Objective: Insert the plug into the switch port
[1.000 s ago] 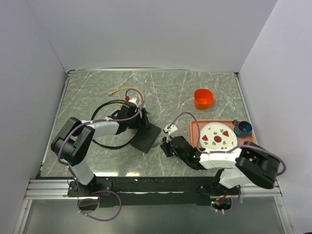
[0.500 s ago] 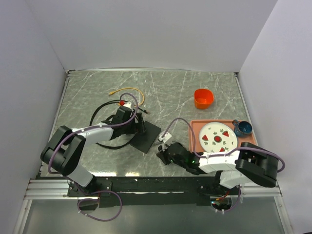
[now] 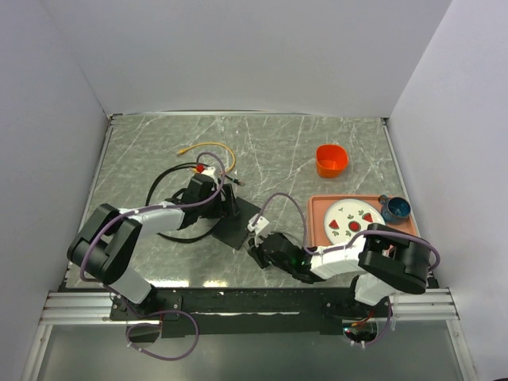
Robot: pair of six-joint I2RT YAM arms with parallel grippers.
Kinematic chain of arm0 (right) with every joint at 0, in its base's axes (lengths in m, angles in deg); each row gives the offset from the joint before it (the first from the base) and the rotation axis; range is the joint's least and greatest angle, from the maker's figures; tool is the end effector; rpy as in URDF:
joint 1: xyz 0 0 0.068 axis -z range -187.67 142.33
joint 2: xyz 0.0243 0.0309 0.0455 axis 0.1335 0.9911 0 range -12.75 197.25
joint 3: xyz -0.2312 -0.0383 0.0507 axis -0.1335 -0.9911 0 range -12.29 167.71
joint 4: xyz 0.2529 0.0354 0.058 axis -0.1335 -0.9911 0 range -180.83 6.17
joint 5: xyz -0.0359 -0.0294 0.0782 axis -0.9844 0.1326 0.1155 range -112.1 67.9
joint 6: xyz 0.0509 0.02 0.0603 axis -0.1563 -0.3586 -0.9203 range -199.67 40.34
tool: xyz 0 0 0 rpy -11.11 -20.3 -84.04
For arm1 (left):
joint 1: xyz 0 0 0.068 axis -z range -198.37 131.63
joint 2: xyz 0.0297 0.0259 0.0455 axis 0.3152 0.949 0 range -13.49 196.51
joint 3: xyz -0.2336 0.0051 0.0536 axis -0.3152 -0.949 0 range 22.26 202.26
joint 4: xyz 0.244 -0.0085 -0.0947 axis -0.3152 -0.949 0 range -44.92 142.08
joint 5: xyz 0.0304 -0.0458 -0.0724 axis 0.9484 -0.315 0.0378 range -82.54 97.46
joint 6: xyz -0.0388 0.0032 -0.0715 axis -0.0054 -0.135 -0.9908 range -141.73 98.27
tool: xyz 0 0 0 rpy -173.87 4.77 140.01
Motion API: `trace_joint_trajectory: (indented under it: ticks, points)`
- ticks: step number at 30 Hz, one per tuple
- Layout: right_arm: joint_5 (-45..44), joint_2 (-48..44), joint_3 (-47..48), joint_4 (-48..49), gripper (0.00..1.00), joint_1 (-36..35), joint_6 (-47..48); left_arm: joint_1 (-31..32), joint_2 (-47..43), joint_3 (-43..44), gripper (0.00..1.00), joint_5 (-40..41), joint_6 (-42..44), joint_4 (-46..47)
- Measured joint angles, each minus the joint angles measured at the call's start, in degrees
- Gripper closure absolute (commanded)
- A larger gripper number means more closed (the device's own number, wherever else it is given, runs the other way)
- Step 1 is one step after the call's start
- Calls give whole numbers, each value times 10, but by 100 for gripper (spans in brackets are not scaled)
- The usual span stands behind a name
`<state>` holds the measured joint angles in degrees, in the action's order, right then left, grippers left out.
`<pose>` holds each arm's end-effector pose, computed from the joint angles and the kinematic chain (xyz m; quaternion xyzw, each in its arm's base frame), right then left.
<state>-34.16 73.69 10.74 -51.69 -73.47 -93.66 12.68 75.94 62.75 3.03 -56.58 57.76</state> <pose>0.1329 0.2598 0.0758 -0.3322 0.8022 0.2426 0.4328 0.2794 -0.1745 0.0985 -0.0151 0.9173 -0.2453 0.3133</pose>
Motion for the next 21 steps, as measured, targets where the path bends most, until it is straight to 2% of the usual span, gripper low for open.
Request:
trace_joint_trajectory:
  ticks: [12,21]
  points:
    - [-21,-8,-2,5,100,0,13,0,35,0,17,-44,4,71]
    - [-17,-16,-9,13,100,-1,17,1,47,4,19,-53,7,87]
